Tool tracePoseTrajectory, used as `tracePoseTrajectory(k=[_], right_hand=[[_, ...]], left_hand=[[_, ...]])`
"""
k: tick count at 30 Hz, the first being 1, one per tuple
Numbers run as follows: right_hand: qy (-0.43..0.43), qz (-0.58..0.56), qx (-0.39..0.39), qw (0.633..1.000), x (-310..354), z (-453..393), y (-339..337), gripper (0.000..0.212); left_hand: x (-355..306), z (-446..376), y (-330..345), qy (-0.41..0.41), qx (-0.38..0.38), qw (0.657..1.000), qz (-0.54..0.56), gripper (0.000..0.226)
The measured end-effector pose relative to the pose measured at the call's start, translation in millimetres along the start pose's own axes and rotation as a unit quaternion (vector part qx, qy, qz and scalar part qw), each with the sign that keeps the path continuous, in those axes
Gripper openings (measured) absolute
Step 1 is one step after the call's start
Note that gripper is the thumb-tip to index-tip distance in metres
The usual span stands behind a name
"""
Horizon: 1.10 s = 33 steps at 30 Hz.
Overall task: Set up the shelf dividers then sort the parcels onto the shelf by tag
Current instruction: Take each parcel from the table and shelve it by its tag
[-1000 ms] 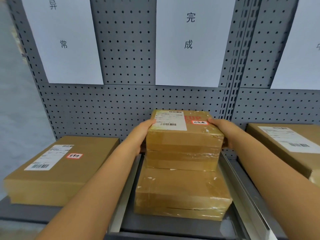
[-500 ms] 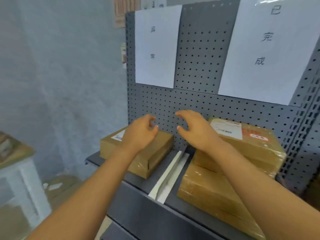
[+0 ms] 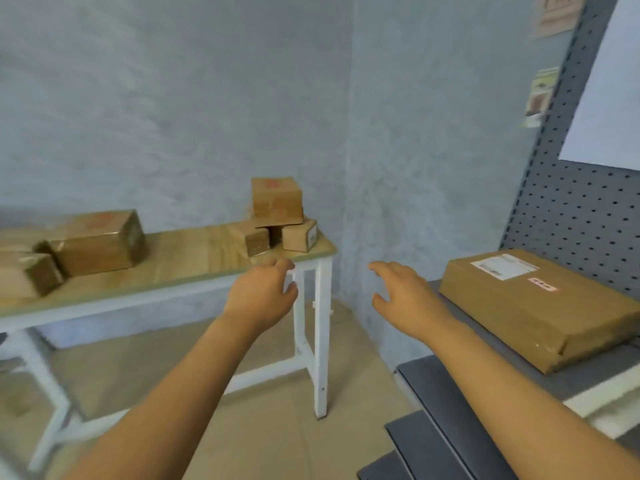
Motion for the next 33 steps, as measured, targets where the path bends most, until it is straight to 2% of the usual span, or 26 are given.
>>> tracePoseTrajectory(k=[11,24,29,33], right_hand=[[-0.075,-0.032,-0.014,0.997,200,-110,32,0.054],[-0.196,-0.052,0.026,0.979,414,-243,103,0.055],[-0.249,-0.076,0.02,0.965,484,-303,128,0.053],[-0.261,-0.11,0.026,0.959,516,-357,152,0.052]], left_hand=[[196,11,-114,-0.068,-0.034,0.994,-0.078,0.039],[400,21,-210,-0.179,-0.089,0.975,-0.101,0.037],[465,10,-240,-0.231,-0.105,0.959,-0.125,0.028],[511,-12,-263,-0.274,-0.122,0.948,-0.109,0.033]])
Point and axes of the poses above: each hand's wrist, its own z-axis away from the middle knuckle, its own y-axis out of the palm, x = y × z, the point moved 10 cm from there along -z, towards the middle knuckle, and after that the axes turned 14 degrees about z, right-handed, at the moved point
